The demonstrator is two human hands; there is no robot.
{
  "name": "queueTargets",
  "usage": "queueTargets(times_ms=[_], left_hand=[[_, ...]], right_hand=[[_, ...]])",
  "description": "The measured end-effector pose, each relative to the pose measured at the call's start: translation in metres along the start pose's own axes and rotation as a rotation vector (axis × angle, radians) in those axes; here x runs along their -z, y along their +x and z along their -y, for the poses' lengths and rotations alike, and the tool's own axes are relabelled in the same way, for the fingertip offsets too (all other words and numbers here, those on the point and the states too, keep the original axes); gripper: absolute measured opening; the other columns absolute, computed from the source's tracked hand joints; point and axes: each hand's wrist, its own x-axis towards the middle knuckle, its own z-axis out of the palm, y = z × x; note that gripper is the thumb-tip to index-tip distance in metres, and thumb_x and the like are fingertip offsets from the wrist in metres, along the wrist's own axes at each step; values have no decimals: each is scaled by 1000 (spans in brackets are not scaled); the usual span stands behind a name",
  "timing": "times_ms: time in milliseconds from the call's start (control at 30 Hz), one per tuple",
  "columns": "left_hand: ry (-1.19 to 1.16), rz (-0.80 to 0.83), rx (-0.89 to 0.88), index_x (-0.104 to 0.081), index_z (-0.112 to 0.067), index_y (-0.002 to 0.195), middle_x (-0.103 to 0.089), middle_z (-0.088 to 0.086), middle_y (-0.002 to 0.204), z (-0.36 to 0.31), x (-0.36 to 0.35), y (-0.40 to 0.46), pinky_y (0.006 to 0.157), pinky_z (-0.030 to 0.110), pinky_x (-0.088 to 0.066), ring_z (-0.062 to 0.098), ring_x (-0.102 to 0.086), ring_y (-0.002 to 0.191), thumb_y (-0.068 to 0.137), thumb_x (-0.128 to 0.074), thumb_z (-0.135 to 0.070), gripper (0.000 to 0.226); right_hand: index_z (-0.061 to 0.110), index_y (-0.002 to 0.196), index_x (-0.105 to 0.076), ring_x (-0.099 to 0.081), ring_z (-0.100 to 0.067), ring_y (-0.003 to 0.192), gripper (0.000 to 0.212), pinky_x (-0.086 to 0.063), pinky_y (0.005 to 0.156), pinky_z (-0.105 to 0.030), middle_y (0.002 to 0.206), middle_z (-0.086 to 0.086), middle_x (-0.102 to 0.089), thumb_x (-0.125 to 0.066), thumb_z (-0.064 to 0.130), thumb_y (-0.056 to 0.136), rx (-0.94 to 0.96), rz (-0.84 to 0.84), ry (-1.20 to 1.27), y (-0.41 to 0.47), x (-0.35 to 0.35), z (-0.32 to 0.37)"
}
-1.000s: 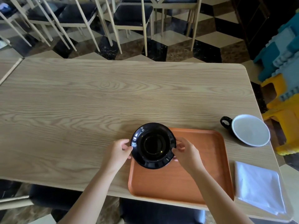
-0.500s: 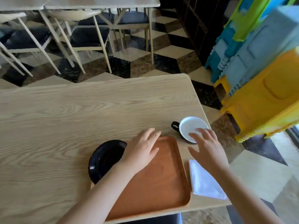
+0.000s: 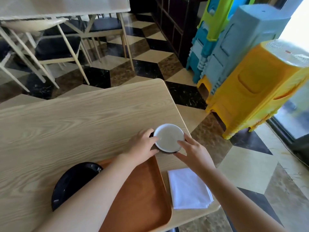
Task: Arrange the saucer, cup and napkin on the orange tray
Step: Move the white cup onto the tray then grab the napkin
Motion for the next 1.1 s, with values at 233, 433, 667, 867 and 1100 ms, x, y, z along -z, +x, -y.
queueTargets(times_ms=[233,433,667,867,1100], left_hand=[[-117,-138,-1,-69,-11,104,-60,19,110,10,-4,-27,86,44,-50,38,-57,103,67,-80,-23,40],[-91,-248,68,-71,-13,94,-64,18,103,19,16,-62,74,43,-55,37,-61,95,58,-85,-26,41],[-50,-299,204,-70,-18,95,-64,9,100,30,22,-112,59,33,-54,28,-61,91,63,-78,-37,38],[-30,-236,254,-71,-20,93,-64,7,98,32,5,-135,48,31,-55,26,-62,91,59,-81,-38,40],[-15,-265,279,-71,-20,93,-65,6,99,28,-6,-137,47,30,-55,24,-61,96,58,-82,-39,41]], right_hand=[[8,96,-68,-69,-30,72,41,-59,52,-42,117,-14,-64,-84,22,61,109,14,30,1,4,6],[12,104,-67,-70,-31,83,46,-59,58,-47,125,-12,-61,-83,23,62,187,38,97,12,10,30],[15,112,-65,-65,-24,105,53,-58,78,-44,134,-5,-56,-83,18,62,268,135,193,17,6,65],[36,141,-24,-56,-17,114,87,-44,90,-24,140,5,-48,-74,25,71,118,323,223,7,-12,75],[28,140,-31,-54,-16,116,82,-43,91,-27,139,5,-50,-74,26,71,75,344,199,4,-15,75]])
